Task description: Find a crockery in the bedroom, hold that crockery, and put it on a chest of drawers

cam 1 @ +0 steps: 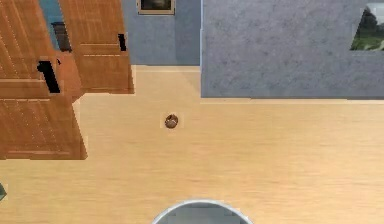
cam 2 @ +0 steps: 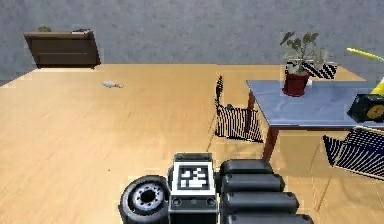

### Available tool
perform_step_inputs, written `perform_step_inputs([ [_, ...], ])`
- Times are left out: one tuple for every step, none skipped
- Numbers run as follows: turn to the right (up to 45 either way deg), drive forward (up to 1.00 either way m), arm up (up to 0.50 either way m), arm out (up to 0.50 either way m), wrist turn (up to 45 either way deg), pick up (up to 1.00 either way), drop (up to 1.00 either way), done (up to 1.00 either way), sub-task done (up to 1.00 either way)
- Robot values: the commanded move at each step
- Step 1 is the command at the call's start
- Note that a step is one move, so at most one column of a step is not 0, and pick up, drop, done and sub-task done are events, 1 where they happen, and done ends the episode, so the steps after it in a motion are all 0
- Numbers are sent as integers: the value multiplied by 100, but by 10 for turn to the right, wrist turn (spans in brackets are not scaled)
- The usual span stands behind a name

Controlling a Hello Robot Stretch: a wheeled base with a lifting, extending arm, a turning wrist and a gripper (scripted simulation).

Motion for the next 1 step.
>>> perform_step_inputs([
  [-210, 0, 0, 0, 0, 0, 0, 0, 0],
])
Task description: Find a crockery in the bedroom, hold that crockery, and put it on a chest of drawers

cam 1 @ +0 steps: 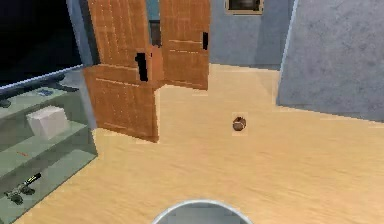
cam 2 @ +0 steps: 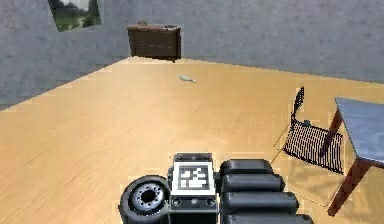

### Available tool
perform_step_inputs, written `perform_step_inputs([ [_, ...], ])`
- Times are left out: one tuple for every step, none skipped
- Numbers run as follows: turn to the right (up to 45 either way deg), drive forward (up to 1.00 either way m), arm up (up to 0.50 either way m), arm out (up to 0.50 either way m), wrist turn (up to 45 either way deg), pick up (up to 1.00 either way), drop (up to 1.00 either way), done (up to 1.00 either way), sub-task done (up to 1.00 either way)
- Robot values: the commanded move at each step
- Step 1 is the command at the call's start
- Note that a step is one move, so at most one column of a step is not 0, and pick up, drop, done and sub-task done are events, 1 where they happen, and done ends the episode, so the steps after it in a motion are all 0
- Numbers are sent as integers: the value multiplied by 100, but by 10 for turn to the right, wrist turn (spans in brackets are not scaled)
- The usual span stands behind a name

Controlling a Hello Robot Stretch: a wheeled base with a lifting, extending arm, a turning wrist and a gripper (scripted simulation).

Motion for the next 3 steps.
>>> perform_step_inputs([
  [0, 100, 0, 0, 0, 0, 0, 0, 0],
  [0, 100, 0, 0, 0, 0, 0, 0, 0],
  [240, 0, 0, 0, 0, 0, 0, 0, 0],
])
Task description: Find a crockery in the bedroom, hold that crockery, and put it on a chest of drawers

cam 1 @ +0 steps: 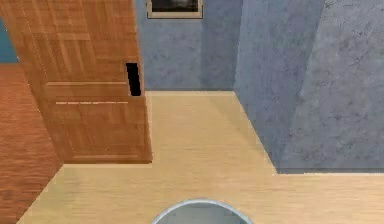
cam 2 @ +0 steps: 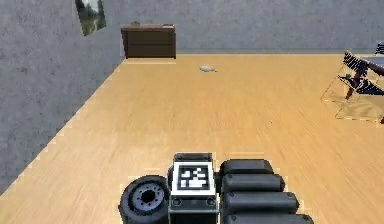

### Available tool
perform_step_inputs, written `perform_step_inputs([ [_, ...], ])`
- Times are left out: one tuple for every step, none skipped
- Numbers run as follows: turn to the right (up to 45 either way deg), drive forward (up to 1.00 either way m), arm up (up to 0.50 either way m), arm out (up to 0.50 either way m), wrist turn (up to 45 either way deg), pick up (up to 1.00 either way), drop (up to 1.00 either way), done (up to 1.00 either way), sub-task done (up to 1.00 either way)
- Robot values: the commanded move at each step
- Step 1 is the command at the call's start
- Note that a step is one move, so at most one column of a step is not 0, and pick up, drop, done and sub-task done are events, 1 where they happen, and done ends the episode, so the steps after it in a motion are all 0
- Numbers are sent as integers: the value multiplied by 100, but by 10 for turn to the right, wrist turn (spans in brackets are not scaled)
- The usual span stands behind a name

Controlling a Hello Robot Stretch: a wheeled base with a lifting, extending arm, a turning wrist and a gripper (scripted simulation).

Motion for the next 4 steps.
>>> perform_step_inputs([
  [0, 5, 0, 0, 0, 0, 0, 0, 0],
  [-270, 0, 0, 0, 0, 0, 0, 0, 0],
  [0, 55, 0, 0, 0, 0, 0, 0, 0],
  [-390, 0, 0, 0, 0, 0, 0, 0, 0],
])
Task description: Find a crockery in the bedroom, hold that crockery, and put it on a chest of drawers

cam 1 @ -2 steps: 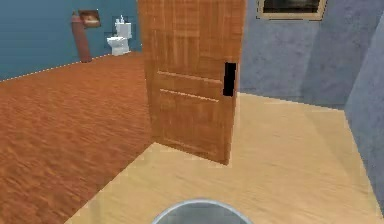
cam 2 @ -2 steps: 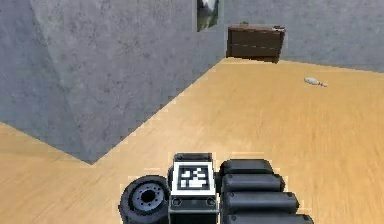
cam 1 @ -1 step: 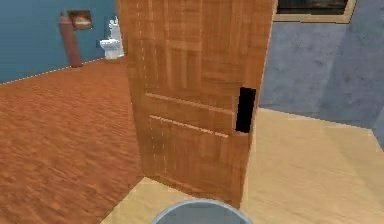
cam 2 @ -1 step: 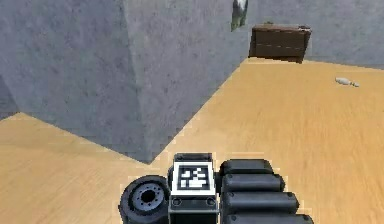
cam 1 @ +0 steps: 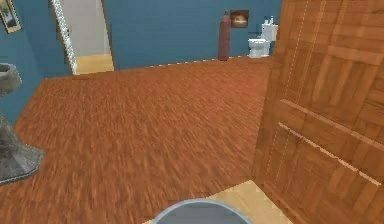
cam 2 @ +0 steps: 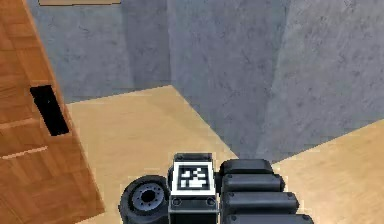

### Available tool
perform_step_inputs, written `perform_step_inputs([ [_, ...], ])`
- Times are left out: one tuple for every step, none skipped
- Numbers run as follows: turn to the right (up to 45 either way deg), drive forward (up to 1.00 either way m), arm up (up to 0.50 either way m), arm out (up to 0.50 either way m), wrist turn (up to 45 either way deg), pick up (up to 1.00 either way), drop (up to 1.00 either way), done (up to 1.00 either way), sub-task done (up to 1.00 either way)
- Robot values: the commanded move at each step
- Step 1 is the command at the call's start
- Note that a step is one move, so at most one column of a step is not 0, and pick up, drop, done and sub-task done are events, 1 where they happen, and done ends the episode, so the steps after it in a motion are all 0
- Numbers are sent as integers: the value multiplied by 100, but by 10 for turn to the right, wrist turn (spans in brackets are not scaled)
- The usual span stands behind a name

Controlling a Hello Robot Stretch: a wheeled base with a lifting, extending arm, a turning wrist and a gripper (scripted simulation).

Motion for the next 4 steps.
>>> perform_step_inputs([
  [0, 100, 0, 0, 0, 0, 0, 0, 0],
  [-60, 0, 0, 0, 0, 0, 0, 0, 0],
  [0, 50, 0, 0, 0, 0, 0, 0, 0],
  [240, 0, 0, 0, 0, 0, 0, 0, 0],
])
